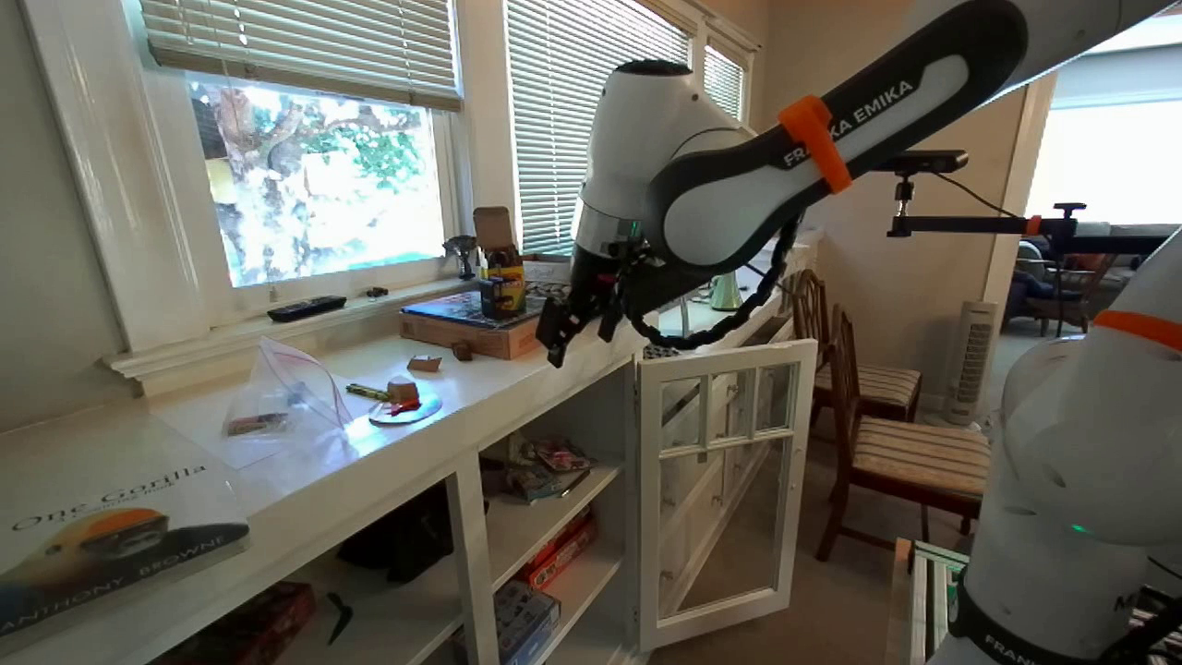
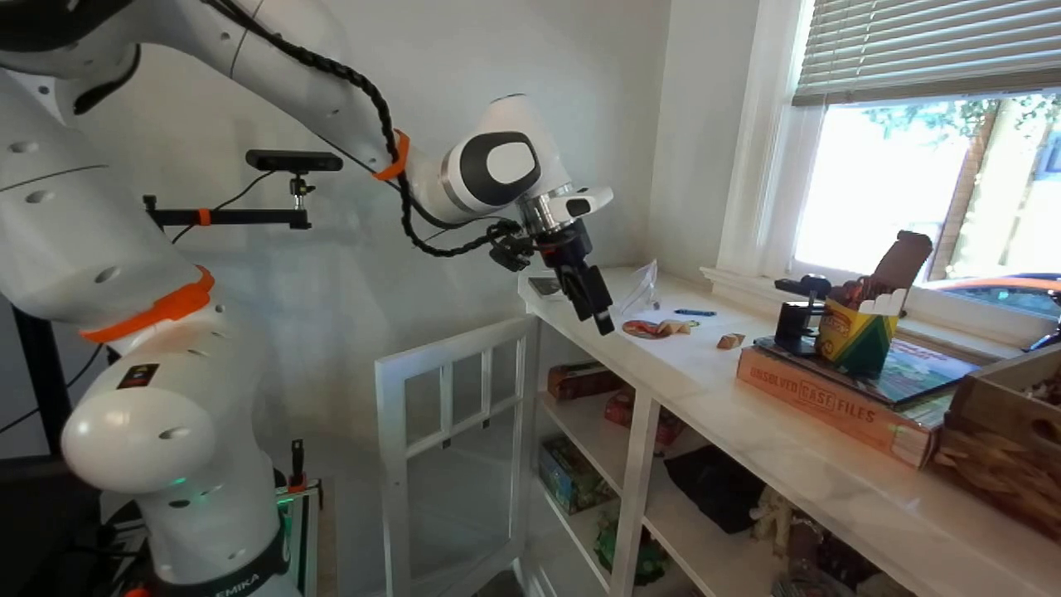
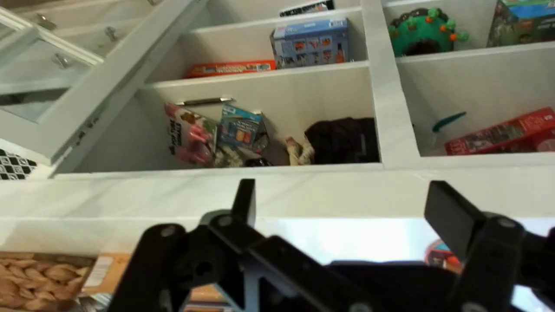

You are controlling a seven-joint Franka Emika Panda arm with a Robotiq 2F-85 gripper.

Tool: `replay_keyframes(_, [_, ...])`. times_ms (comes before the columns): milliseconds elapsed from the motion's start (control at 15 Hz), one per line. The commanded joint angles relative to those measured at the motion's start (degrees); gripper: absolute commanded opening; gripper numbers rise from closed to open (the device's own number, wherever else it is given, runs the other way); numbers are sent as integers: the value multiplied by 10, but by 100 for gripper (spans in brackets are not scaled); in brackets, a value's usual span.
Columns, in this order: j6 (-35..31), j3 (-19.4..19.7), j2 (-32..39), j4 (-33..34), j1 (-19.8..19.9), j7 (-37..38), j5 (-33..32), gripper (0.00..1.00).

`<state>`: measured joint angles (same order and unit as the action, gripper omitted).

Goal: Put the crayons inside the plastic

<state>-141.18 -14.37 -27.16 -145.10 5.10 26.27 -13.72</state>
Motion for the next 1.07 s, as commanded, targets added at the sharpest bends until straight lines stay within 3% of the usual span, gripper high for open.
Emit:
replay_keyframes(0, [-97, 17, 52, 21, -23, -35, 19, 100])
replay_keyframes(333, [-169, 49, 122, 66, -72, -124, 92, 100])
replay_keyframes(733, [-147, 72, 193, 150, -124, -230, 176, 100])
replay_keyframes(1000, [-139, 66, 245, 207, -126, -256, 173, 100])
